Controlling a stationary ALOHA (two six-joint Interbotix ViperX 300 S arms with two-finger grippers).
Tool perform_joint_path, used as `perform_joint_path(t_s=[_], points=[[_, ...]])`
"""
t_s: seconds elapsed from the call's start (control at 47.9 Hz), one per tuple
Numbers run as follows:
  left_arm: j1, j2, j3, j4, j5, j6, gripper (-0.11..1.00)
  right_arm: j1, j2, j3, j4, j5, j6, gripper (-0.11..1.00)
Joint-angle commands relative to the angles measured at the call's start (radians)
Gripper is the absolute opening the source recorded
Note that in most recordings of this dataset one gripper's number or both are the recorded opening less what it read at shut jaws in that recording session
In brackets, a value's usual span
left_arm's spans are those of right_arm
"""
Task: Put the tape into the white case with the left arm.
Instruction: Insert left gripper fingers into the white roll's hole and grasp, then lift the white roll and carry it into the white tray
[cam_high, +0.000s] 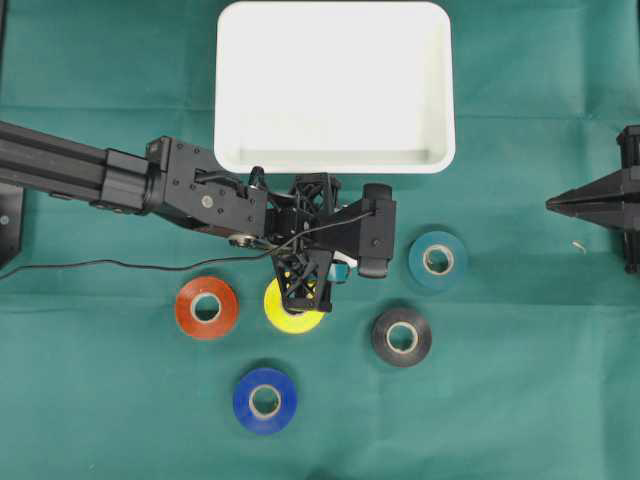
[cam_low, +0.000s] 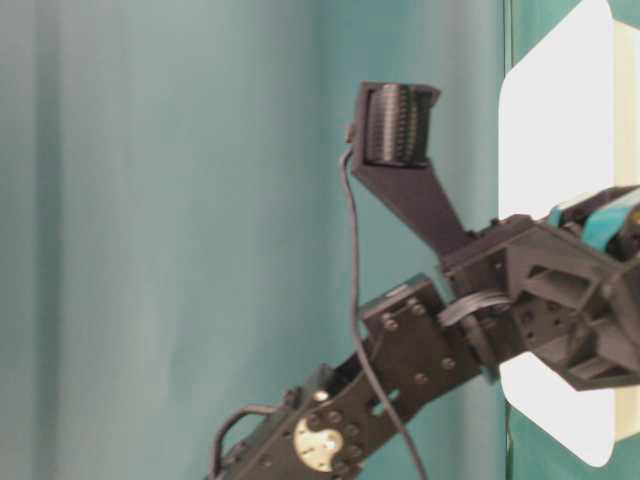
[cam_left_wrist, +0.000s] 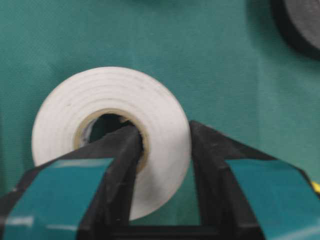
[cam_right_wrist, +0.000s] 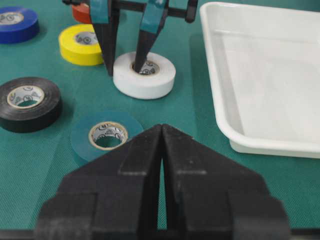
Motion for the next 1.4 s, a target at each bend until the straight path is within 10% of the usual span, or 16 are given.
perform_joint_path(t_s=[0.0,0.438,1.378], points=[[-0.005,-0.083,-0.012,0.000,0.006,-0.002,0.28,-0.002,0.006,-0.012,-0.002,-0.005,0.002,-0.09],[0.009,-0.206,-0.023,0.002,0.071,0.032,0.28,-0.002,0.006,-0.014,-0.002,-0.005,0.002,-0.09],[0.235,0.018,-0.253,0.002,0.058,0.308,0.28,-0.002,0.006,-0.009,-0.002,-0.005,0.002,-0.09]])
